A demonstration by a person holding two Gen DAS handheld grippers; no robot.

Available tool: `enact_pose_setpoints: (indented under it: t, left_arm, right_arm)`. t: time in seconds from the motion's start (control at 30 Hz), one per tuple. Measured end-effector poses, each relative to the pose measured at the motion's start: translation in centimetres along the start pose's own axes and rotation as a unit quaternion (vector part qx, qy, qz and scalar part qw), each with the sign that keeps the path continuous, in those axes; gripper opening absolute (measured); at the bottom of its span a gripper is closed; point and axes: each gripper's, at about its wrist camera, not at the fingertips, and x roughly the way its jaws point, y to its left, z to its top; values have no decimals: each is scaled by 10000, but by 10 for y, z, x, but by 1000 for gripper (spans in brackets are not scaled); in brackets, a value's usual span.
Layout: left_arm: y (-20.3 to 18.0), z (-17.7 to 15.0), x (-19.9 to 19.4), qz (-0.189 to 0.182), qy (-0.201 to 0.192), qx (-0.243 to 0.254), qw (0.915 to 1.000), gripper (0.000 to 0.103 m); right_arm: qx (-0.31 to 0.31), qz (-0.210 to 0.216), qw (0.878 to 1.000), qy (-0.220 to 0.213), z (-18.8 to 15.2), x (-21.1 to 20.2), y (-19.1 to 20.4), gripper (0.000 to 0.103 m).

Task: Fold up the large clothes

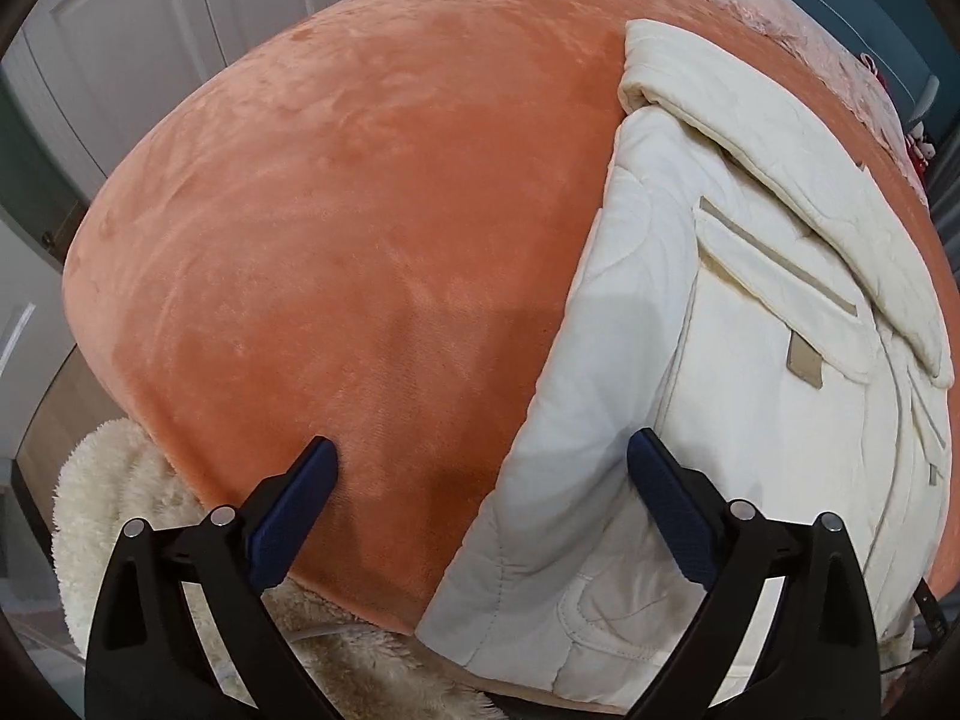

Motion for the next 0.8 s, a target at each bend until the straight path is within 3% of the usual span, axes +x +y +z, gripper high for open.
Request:
enact_pose_setpoints:
  t: [0.03,0.07,0.1,0.17,0.2,0.23,0.27,0.37,0.6,0.73,0.8]
  left_arm:
    - [-1,-3,0,5,10,8,10000,95]
    - [-1,-2,0,-16,24,4,10000,95]
    - [3,-3,-1,-35,37,-12,10000,93]
    - [-2,2,2,-162,73,19,9998,77]
    - [-4,2,-2,-283,56,111,9995,54]
    - [-7,1,-5,-478,93,226,9986,22]
    - [-12,2,-8,-657,159,306,9972,11]
    - [-27,4,-46,-700,-272,565,9956,8]
    - [-25,4,-165,-1629,-1064,855,9772,7]
    - [-14,4,-223,-1916,-1464,720,9678,7]
    - [-11,23,-232,-1908,-1691,468,9658,7]
  right_arm:
    - [-18,58,10000,-10,-1,-1,0,56]
    - [-49,170,9998,-7,-1,-2,2,38]
    - [-103,302,9995,7,0,-3,1,32]
    - [-257,317,9992,-6,-1,-4,11,18]
    - [-320,358,9988,-45,0,-7,16,13]
    - [-391,332,9986,-131,0,-12,21,10]
    - [-452,339,9981,-230,0,-17,24,9]
    - [-560,545,9951,-612,2,-47,30,8]
    - [-1607,894,9745,-1284,-12,-144,62,7]
    - [-1768,1000,9633,-1754,-13,-191,69,7]
    - [-1613,934,9555,-2286,8,-206,67,7]
